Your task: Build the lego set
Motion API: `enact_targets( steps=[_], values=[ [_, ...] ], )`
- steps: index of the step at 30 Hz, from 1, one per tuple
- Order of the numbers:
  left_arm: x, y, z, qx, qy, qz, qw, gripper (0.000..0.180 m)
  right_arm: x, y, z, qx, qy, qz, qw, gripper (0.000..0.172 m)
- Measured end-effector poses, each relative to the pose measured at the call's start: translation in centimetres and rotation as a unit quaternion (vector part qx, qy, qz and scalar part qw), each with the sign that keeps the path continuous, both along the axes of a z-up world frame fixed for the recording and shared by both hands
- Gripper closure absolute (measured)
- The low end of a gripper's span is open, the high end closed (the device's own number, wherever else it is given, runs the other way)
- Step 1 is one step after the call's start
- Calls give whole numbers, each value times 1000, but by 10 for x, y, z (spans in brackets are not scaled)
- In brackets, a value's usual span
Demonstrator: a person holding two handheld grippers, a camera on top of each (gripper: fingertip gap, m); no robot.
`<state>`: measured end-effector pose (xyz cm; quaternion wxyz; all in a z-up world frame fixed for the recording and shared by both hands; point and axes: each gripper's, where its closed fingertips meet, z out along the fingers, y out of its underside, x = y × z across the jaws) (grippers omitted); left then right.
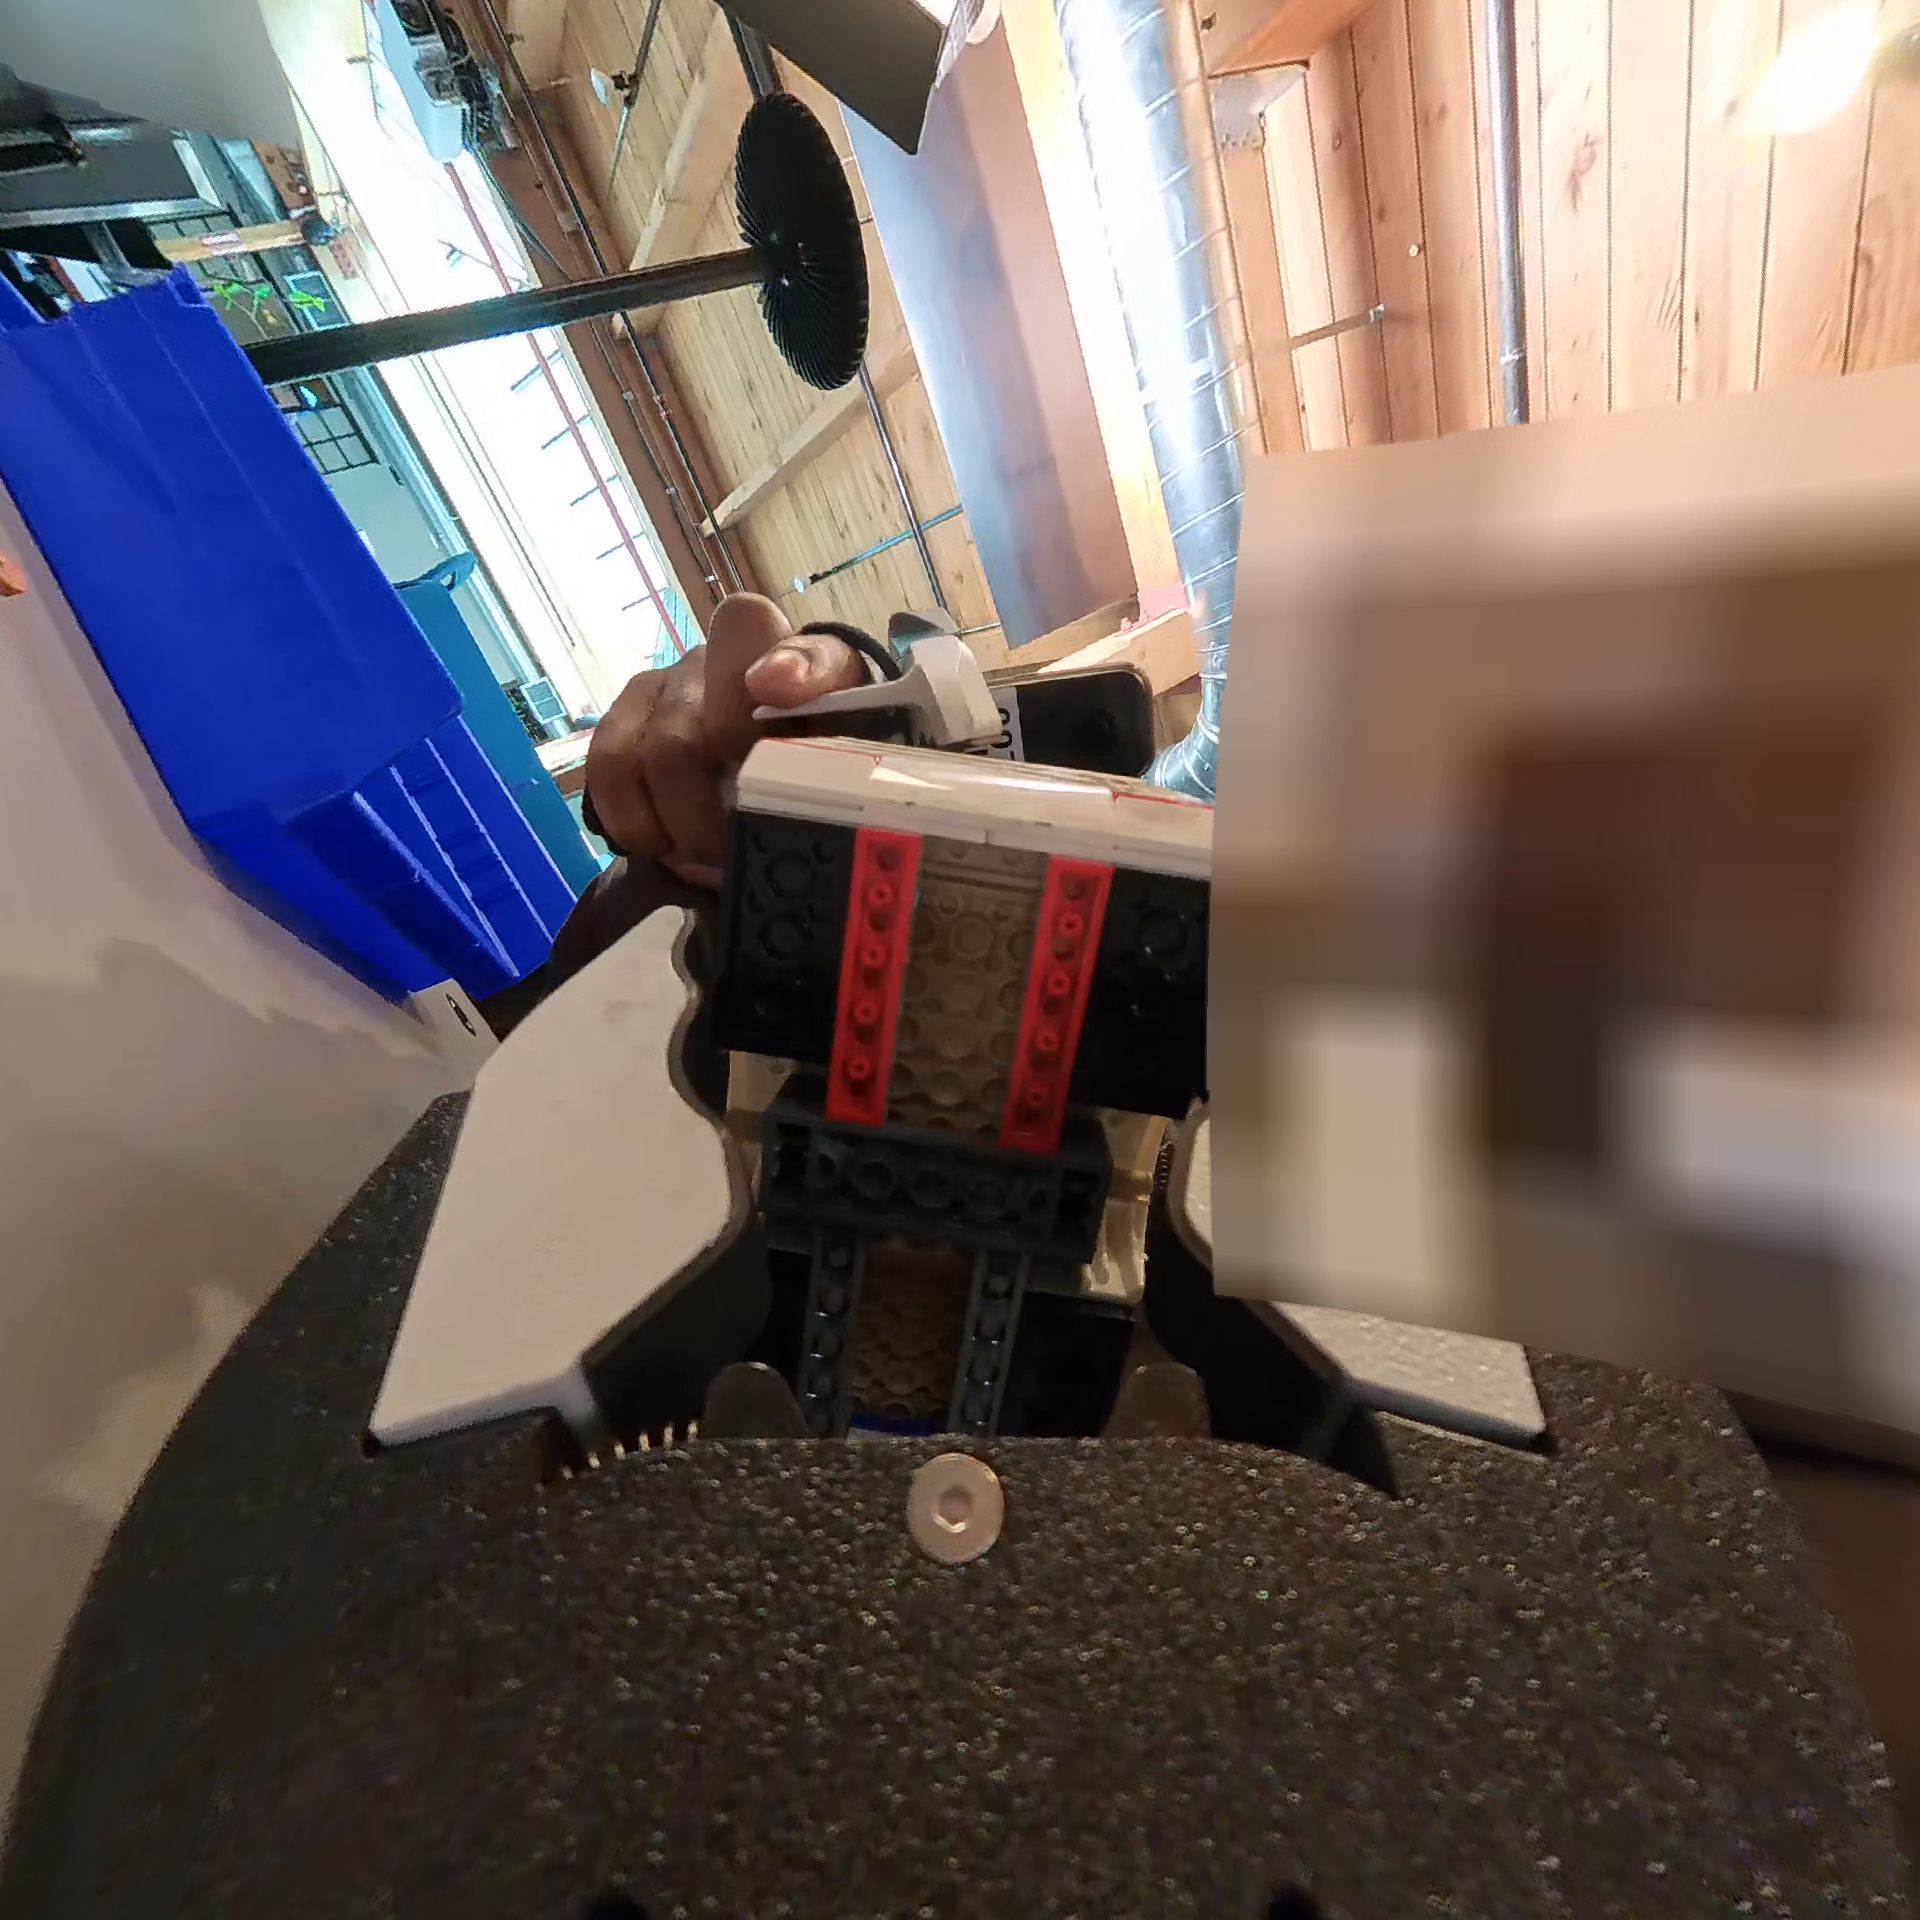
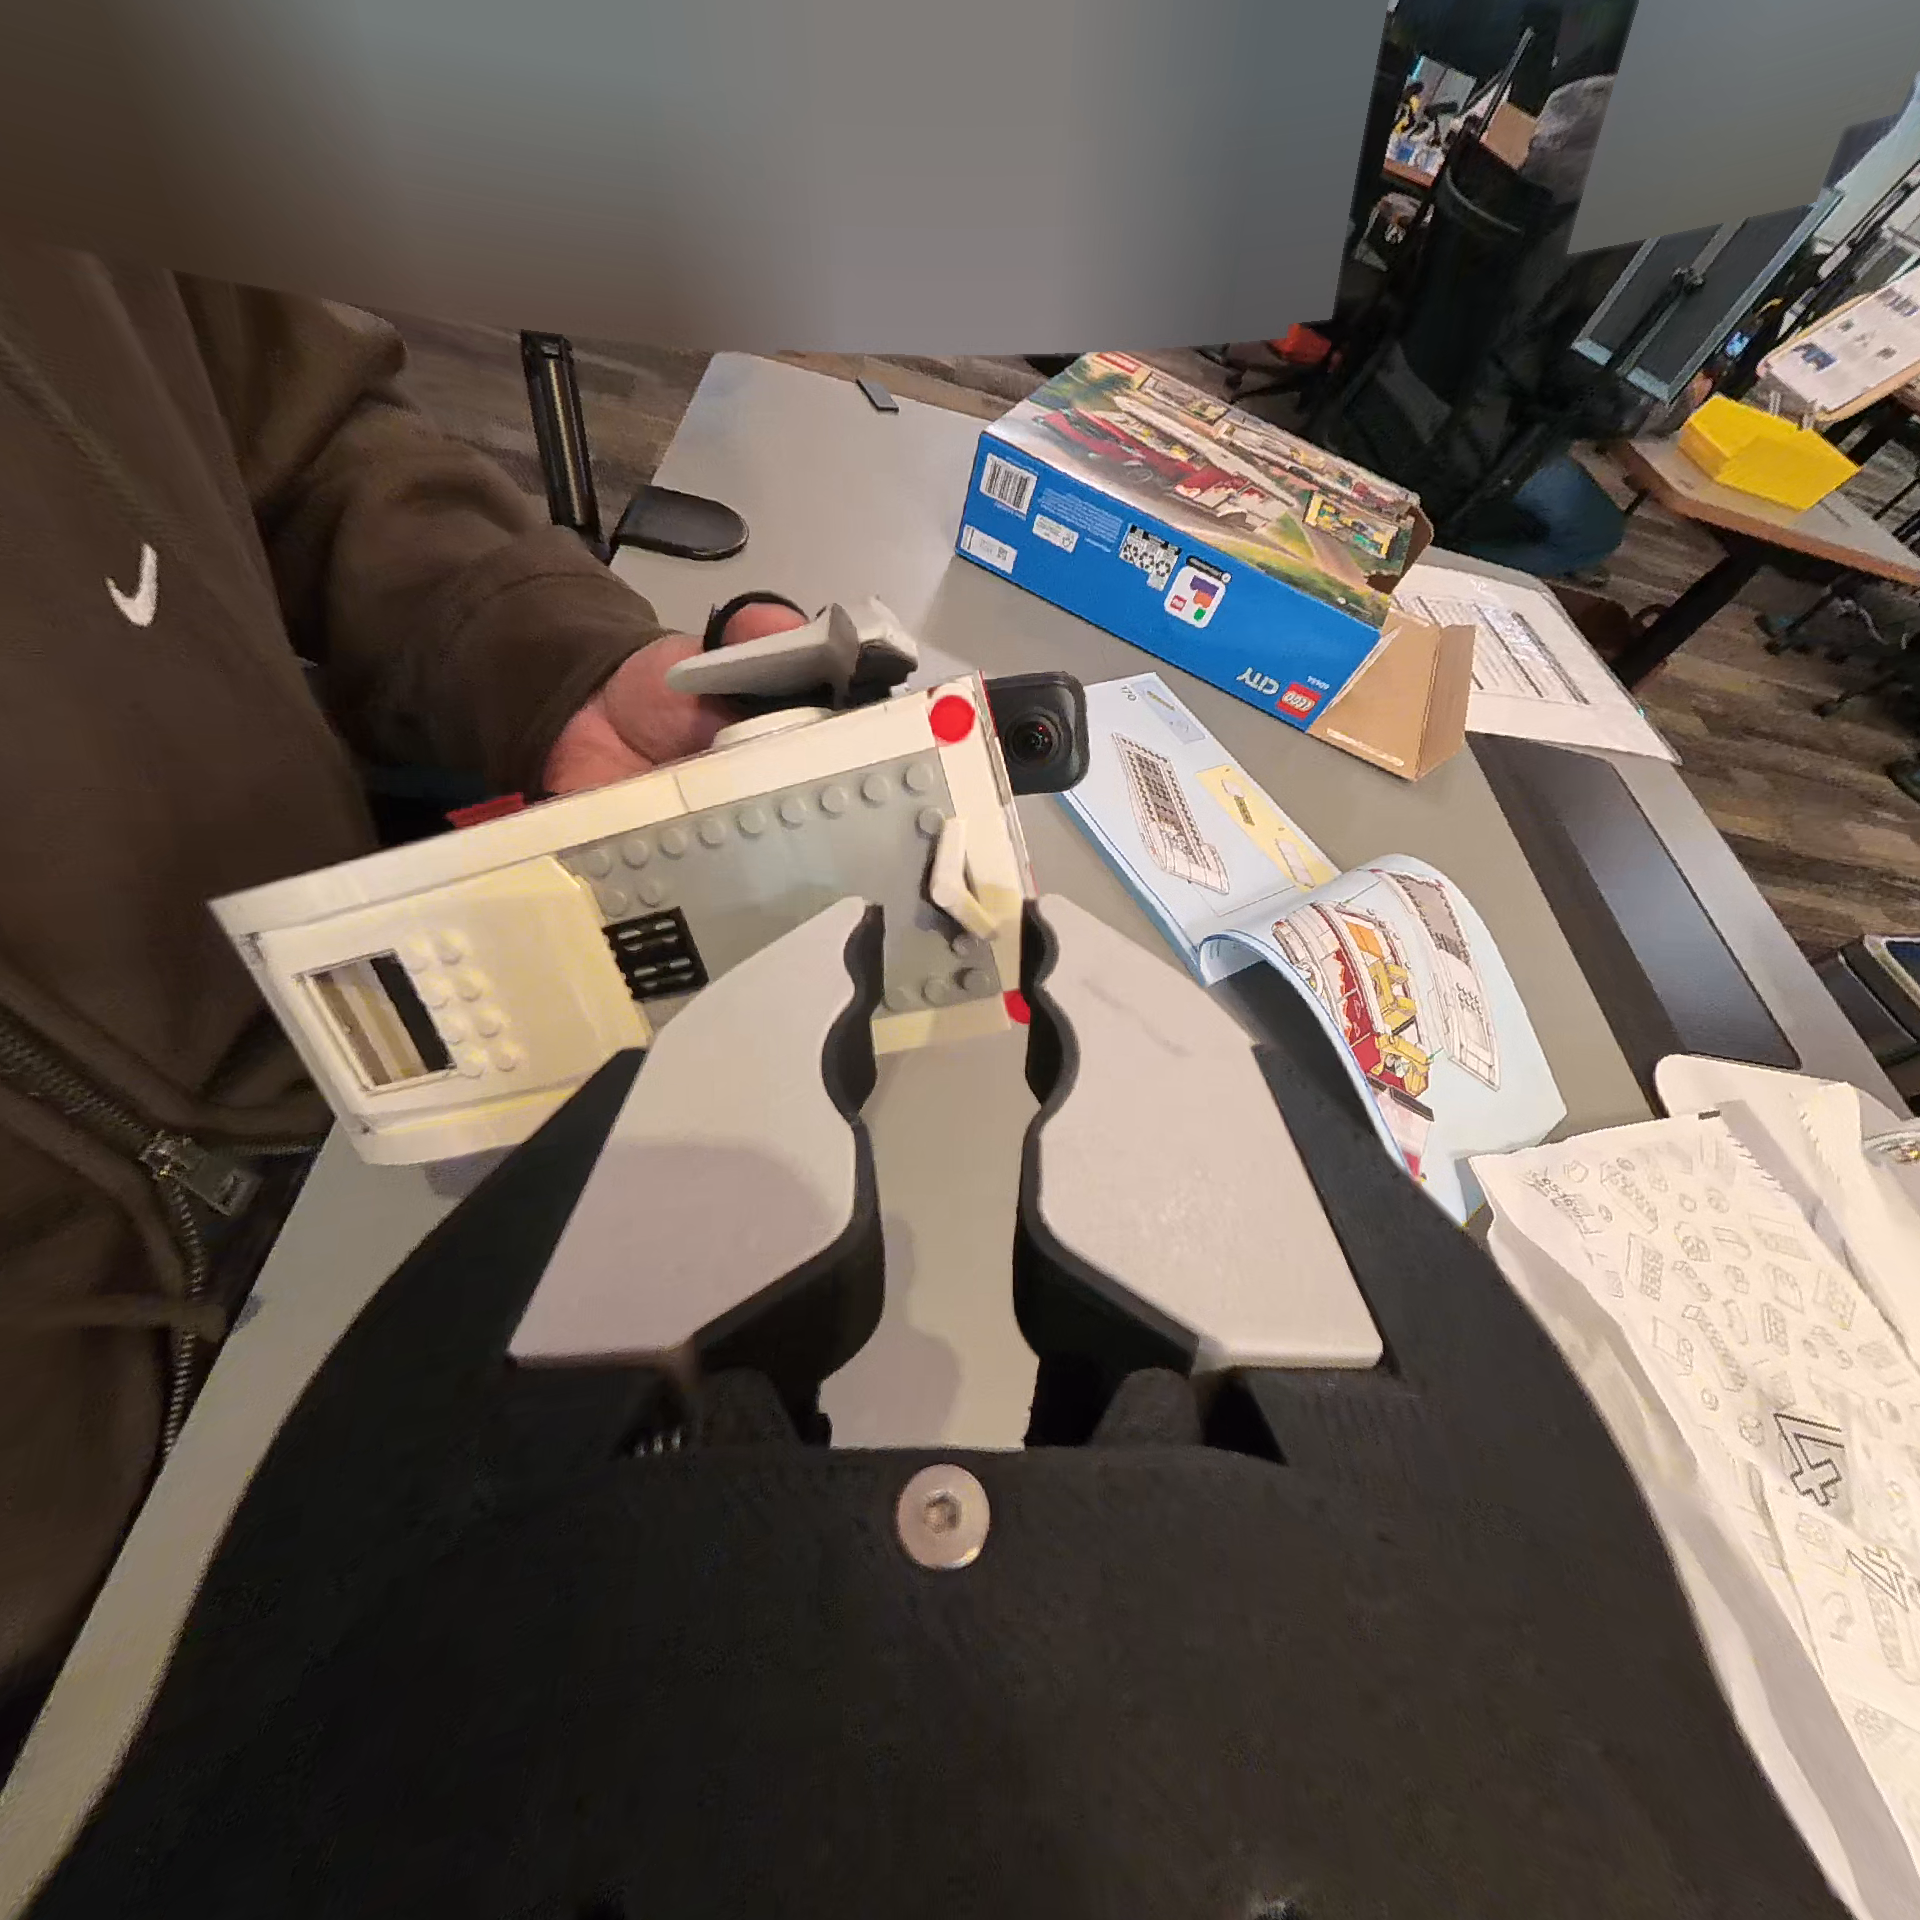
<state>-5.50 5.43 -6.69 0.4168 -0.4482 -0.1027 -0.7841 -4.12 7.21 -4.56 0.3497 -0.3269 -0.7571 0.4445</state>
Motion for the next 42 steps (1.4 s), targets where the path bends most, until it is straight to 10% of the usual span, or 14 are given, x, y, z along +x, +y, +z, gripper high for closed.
enact_targets(
  steps=[15,42],
  values=[
    [-69,34,-25,-97,-103,180,973,90,19,-23,-62,91,13,23,996,91],
    [-50,38,-21,-84,-74,191,975,90,16,-20,-62,156,-1,61,986,91]
  ],
)
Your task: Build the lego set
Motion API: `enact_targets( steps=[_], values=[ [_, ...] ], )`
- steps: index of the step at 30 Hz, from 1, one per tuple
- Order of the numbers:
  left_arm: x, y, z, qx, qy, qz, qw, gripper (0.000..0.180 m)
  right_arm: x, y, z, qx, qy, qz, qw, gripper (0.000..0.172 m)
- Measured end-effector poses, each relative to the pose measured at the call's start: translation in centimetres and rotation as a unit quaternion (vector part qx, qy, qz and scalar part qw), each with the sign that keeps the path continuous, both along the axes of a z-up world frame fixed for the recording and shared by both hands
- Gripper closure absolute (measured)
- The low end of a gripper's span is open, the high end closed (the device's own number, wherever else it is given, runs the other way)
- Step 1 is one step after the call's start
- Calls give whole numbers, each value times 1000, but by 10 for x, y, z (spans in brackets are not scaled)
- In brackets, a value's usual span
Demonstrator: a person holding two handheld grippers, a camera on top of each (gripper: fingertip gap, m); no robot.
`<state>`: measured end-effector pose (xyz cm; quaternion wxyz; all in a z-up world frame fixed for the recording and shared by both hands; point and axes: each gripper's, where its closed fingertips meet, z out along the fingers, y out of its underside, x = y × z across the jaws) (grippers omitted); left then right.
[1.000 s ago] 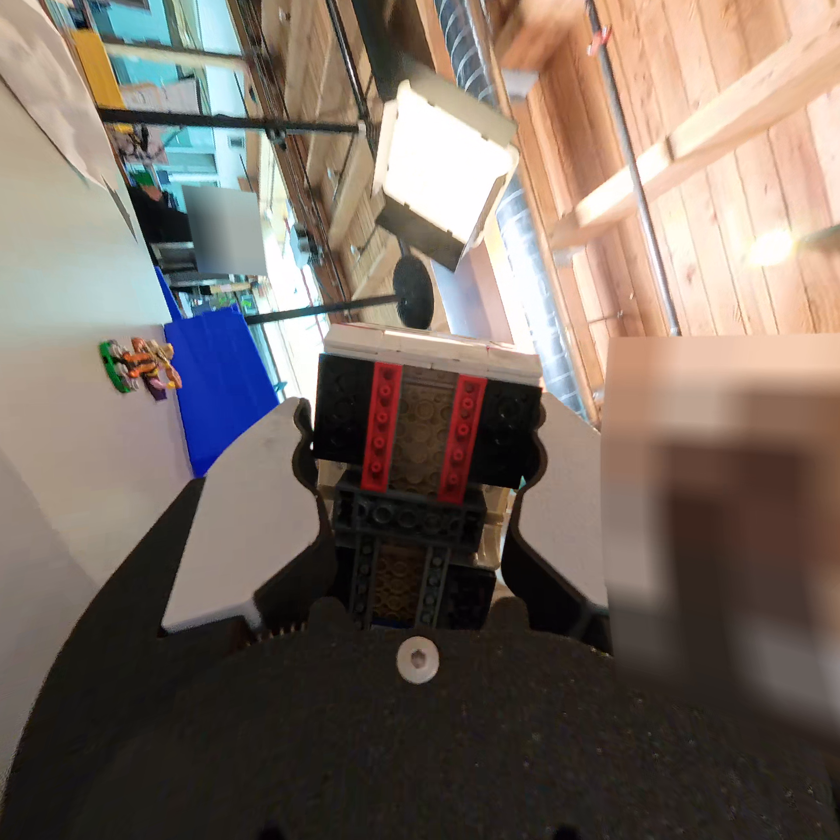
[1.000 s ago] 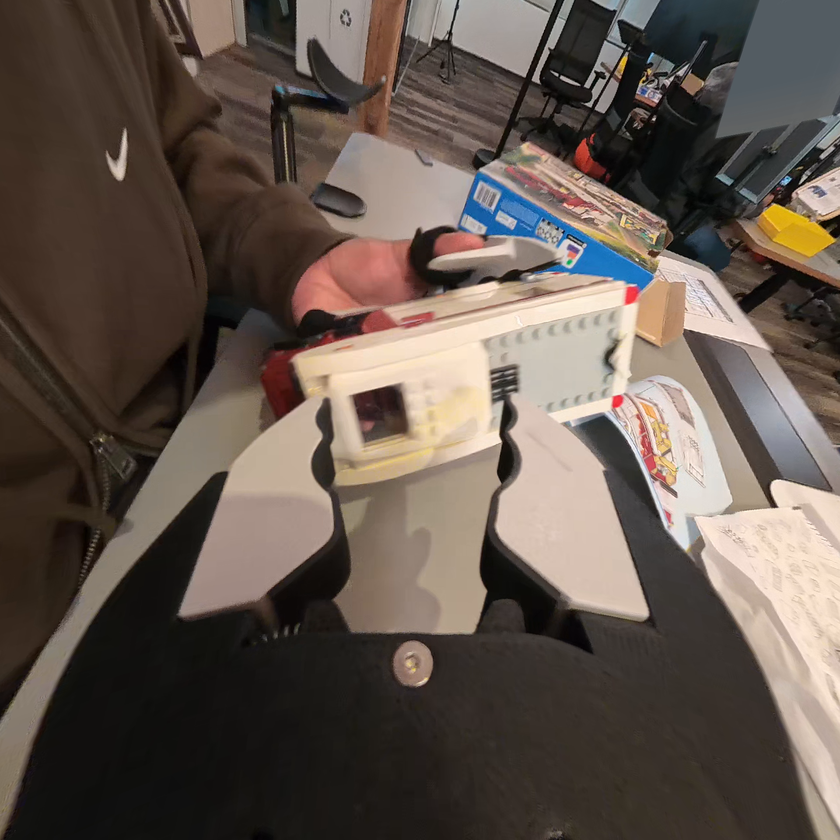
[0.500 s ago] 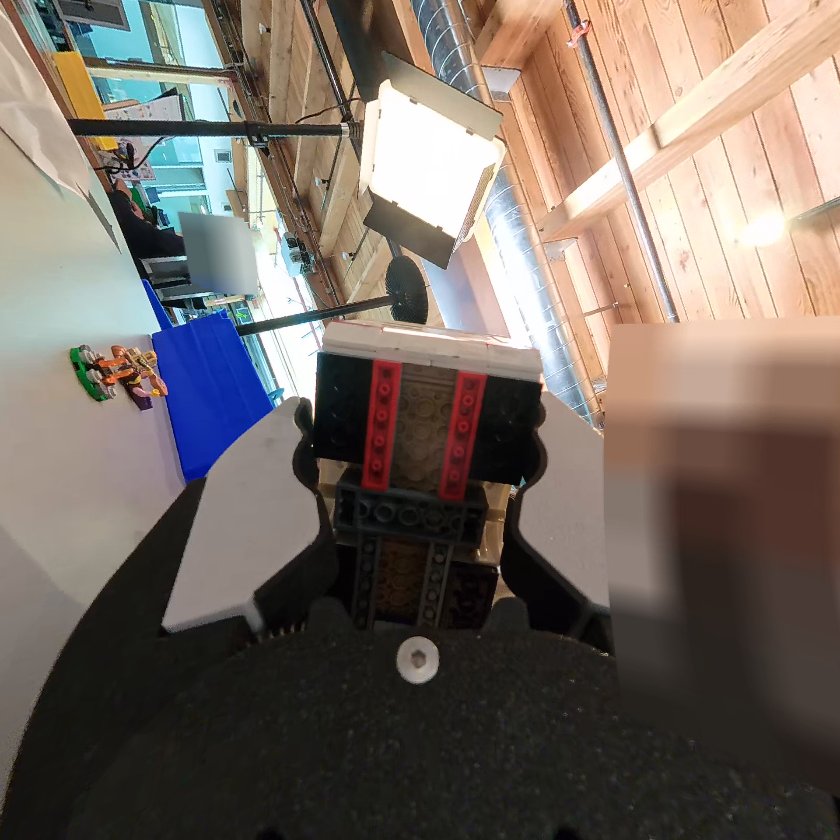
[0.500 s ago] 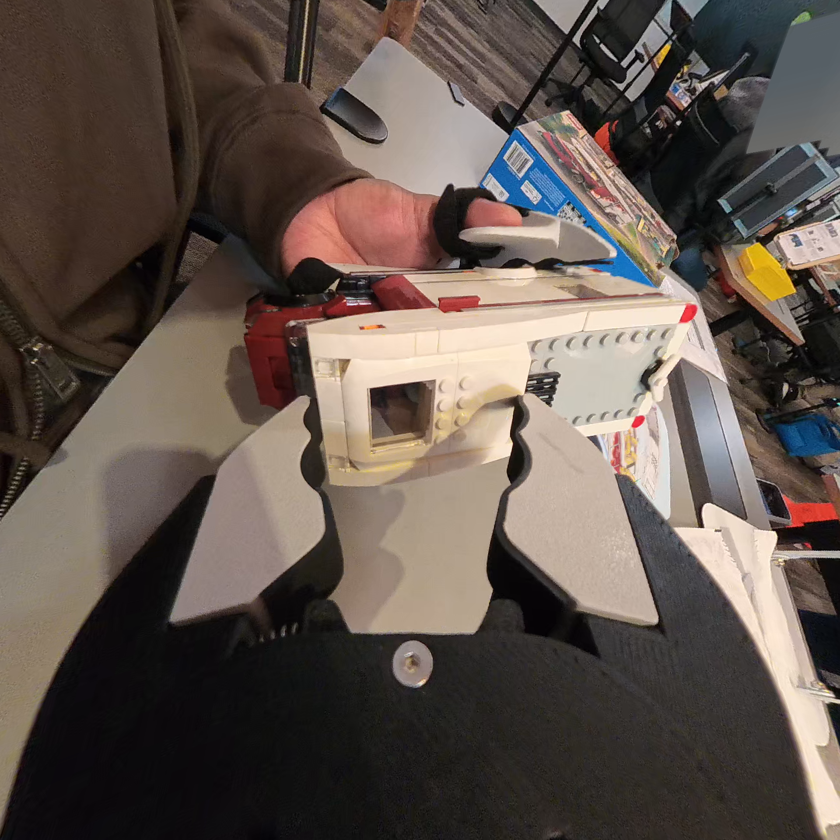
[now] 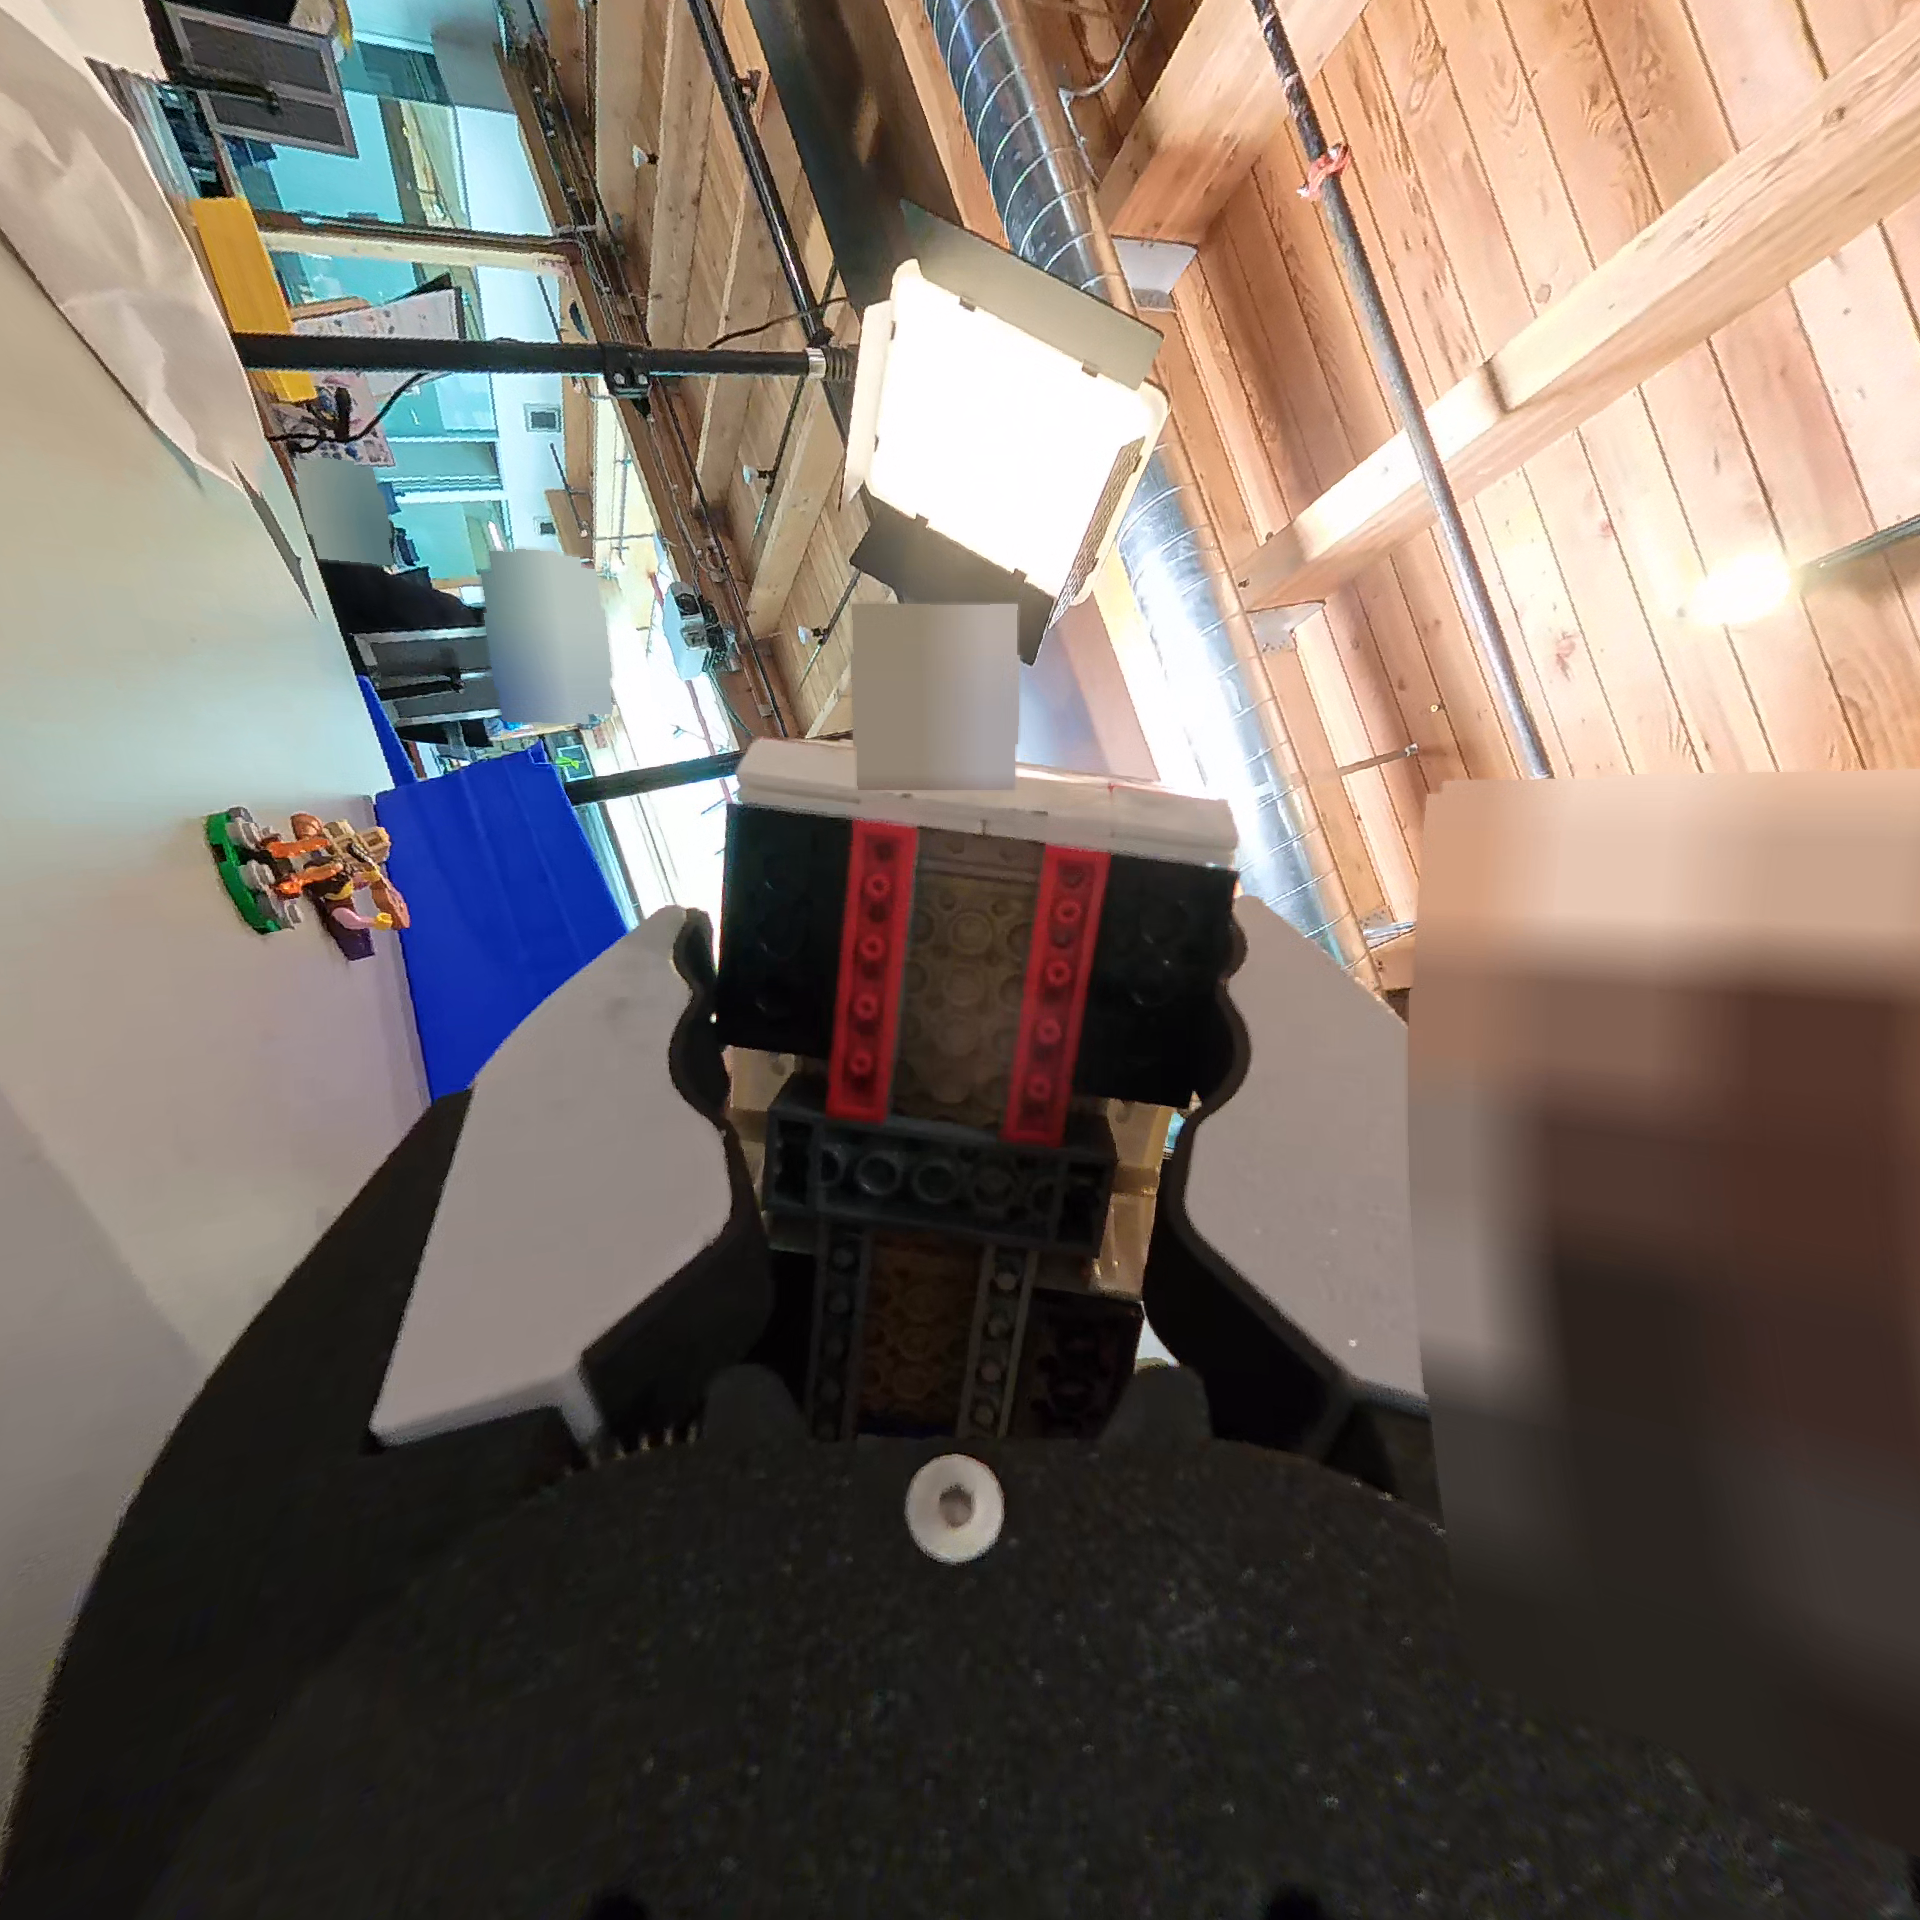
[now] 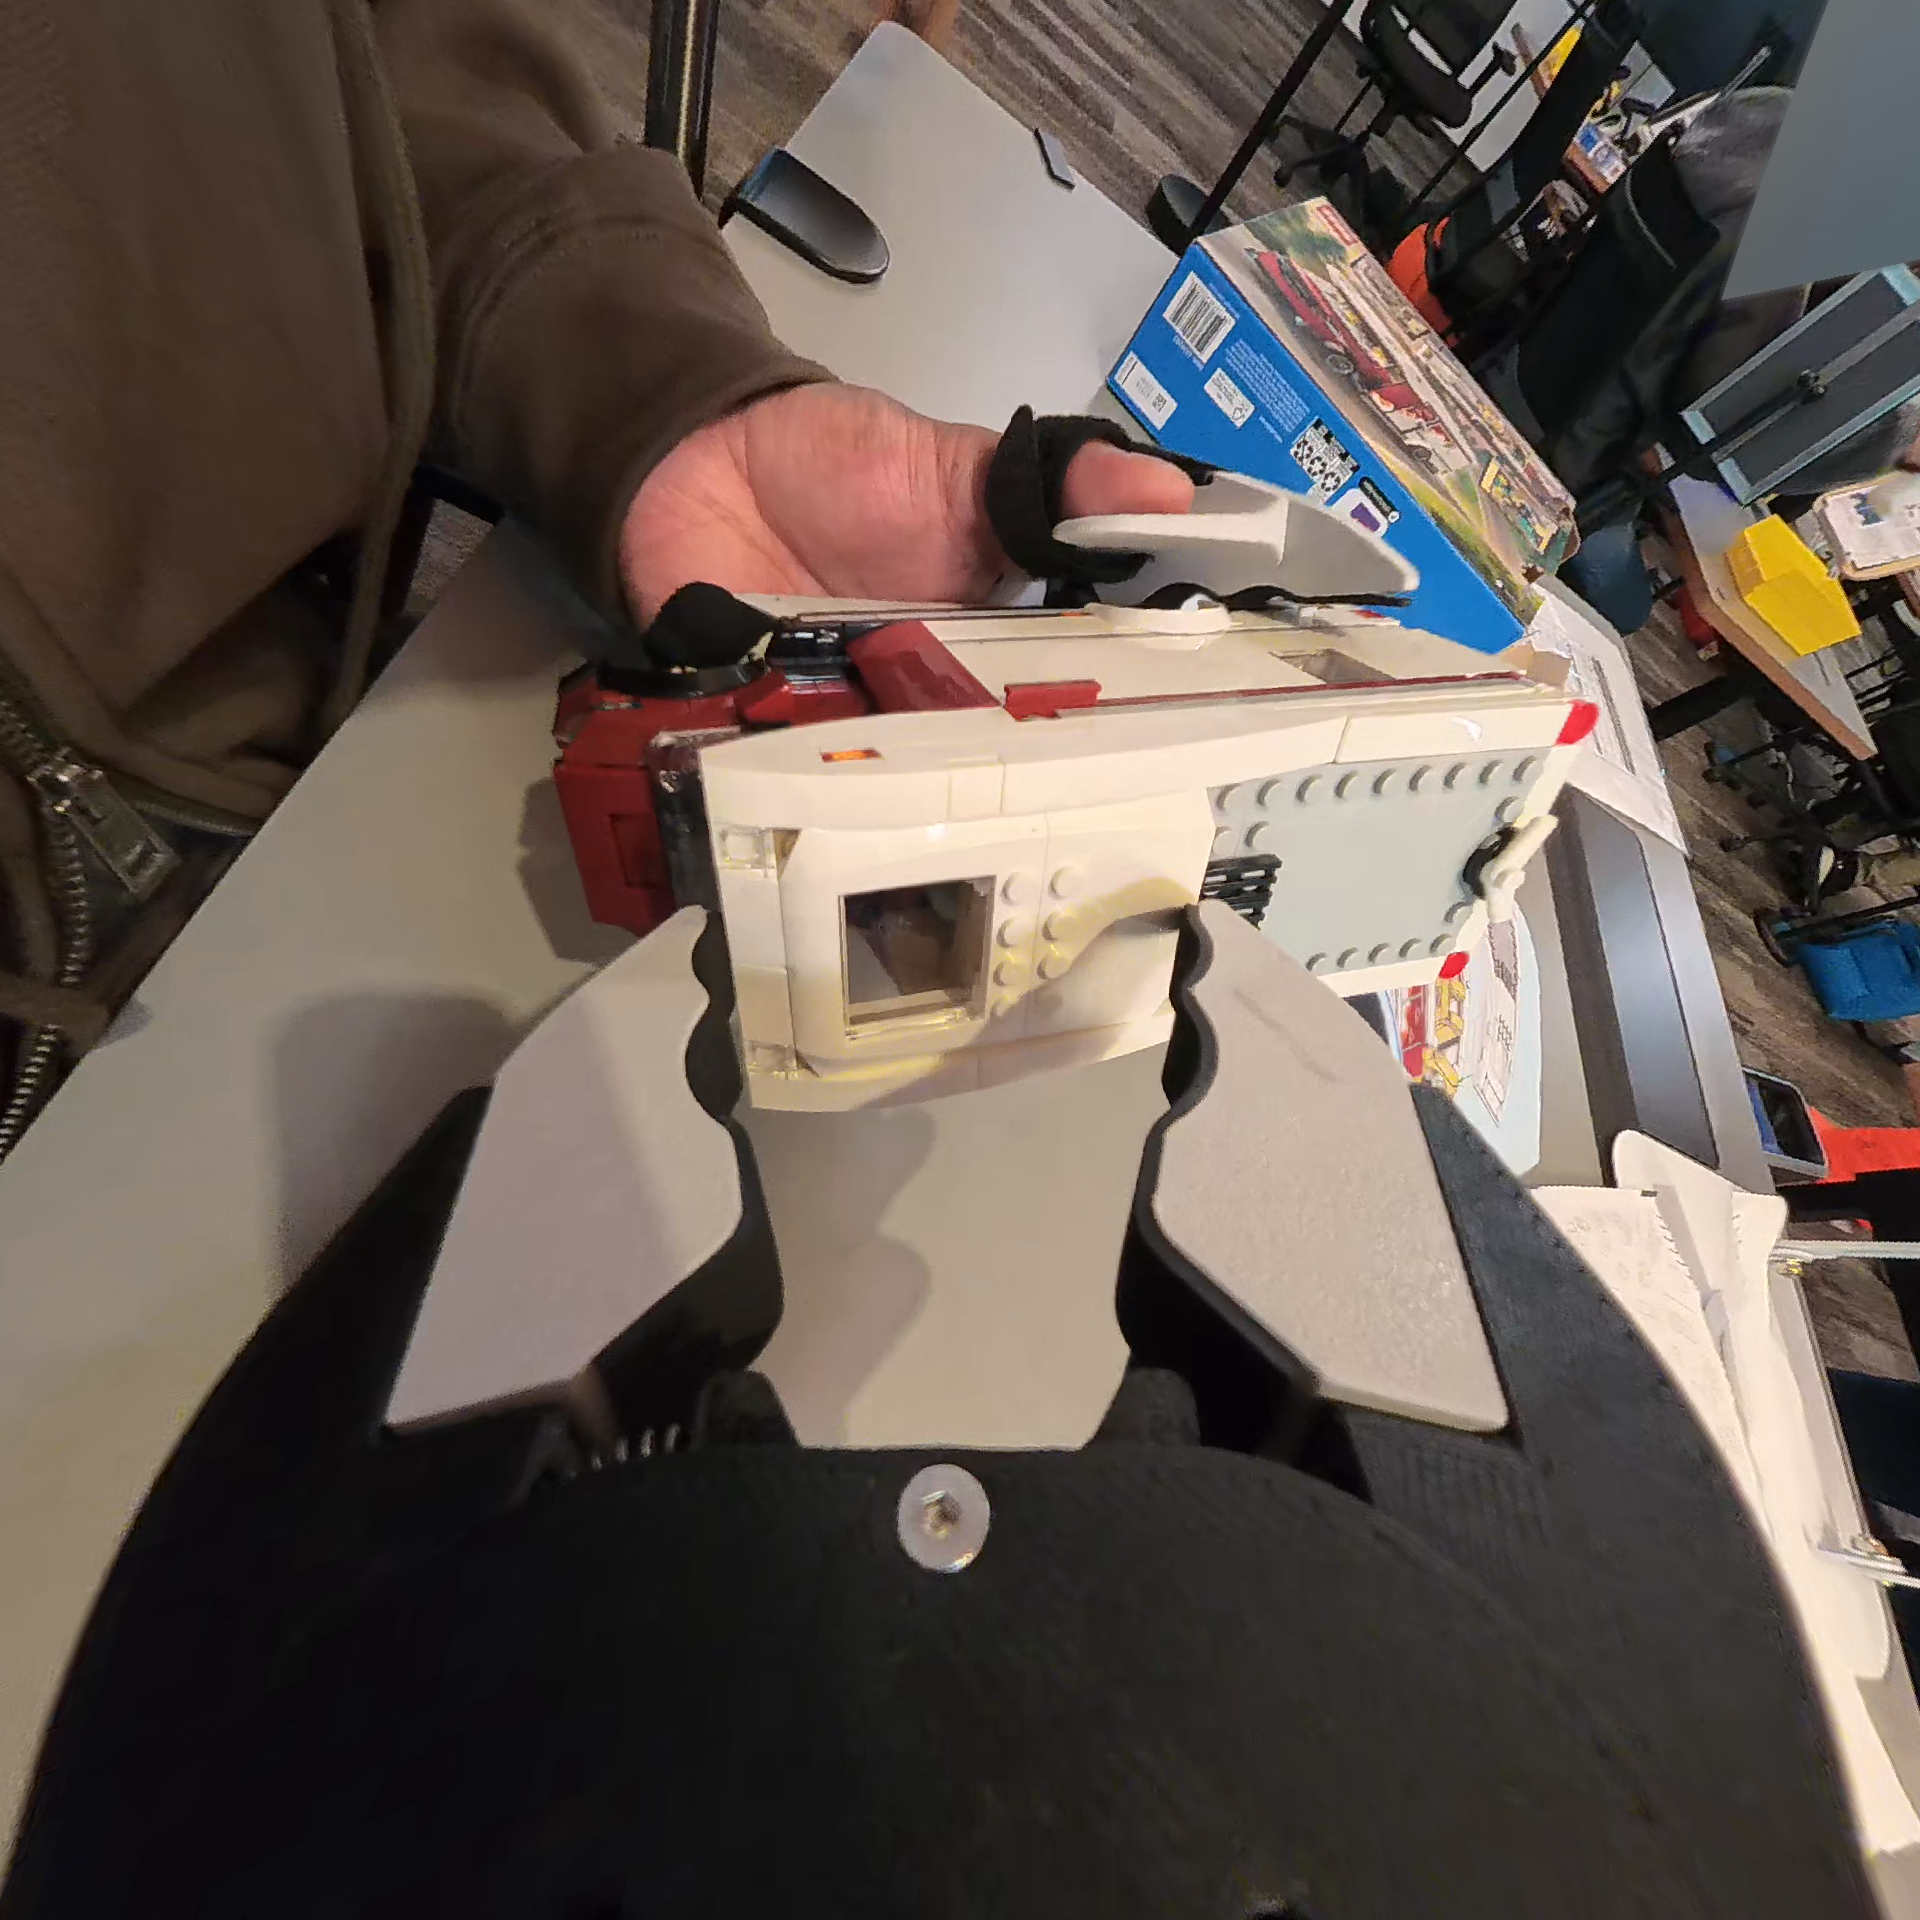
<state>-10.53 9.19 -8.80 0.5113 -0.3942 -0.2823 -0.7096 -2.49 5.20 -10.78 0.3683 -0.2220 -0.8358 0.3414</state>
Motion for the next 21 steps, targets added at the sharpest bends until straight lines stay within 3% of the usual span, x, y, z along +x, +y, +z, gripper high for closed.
enact_targets(
  steps=[14,21],
  values=[
    [-1,3,4,-9,24,29,999,91,-1,3,1,9,-3,-2,1000,90],
    [4,0,2,-7,14,10,1000,91,1,0,2,-2,-13,8,1000,88]
  ],
)
